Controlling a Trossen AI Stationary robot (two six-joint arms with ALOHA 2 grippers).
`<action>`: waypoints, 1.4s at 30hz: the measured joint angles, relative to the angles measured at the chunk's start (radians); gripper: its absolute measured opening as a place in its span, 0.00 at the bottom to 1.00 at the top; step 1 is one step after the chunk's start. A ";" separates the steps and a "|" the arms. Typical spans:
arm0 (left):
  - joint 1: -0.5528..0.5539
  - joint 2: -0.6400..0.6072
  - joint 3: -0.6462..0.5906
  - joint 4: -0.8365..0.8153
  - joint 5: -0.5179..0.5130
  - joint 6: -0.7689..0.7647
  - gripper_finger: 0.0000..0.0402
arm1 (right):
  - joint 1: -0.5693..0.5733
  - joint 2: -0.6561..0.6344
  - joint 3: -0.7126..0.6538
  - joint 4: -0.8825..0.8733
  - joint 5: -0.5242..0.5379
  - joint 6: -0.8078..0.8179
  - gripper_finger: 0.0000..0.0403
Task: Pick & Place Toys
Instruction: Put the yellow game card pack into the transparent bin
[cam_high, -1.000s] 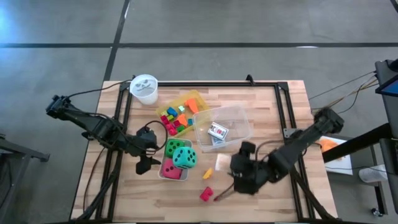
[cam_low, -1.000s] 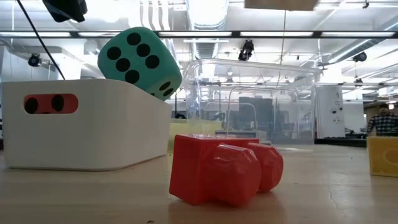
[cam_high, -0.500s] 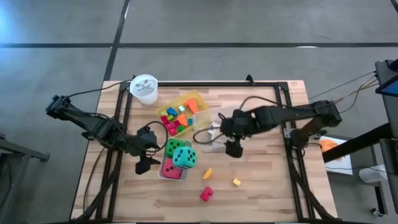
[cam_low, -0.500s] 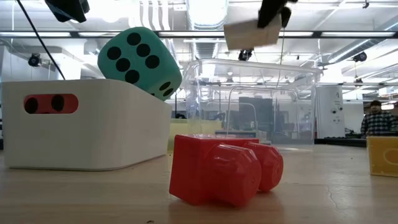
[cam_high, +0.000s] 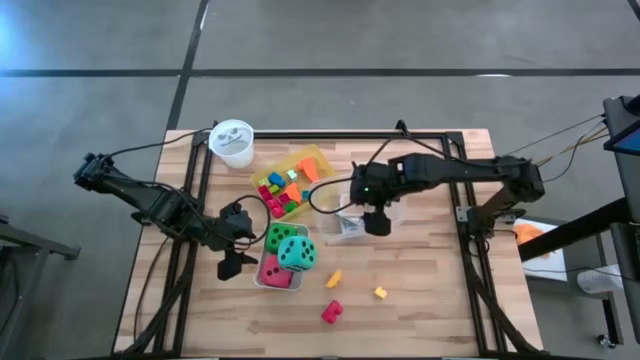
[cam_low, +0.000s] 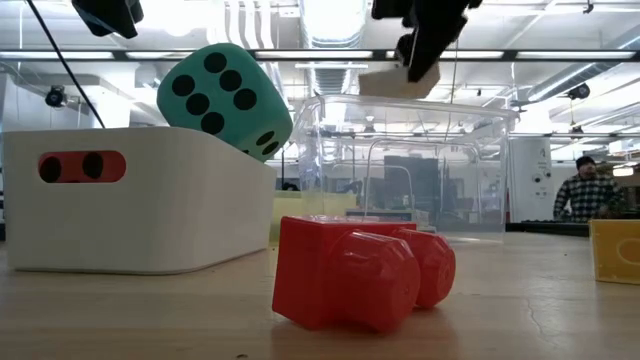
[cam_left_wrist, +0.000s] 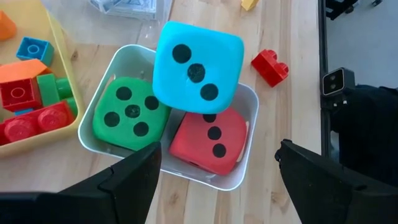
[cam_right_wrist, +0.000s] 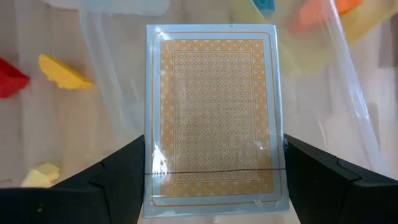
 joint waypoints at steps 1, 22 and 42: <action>0.000 0.000 0.000 -0.001 0.000 0.000 0.78 | -0.005 0.008 -0.007 0.014 0.000 -0.014 0.74; 0.000 0.000 0.000 -0.005 -0.001 0.046 0.78 | -0.058 0.133 -0.060 0.144 -0.129 -0.159 0.74; 0.000 0.001 -0.001 -0.003 -0.001 0.050 0.78 | -0.021 0.134 -0.098 0.136 0.080 0.886 0.74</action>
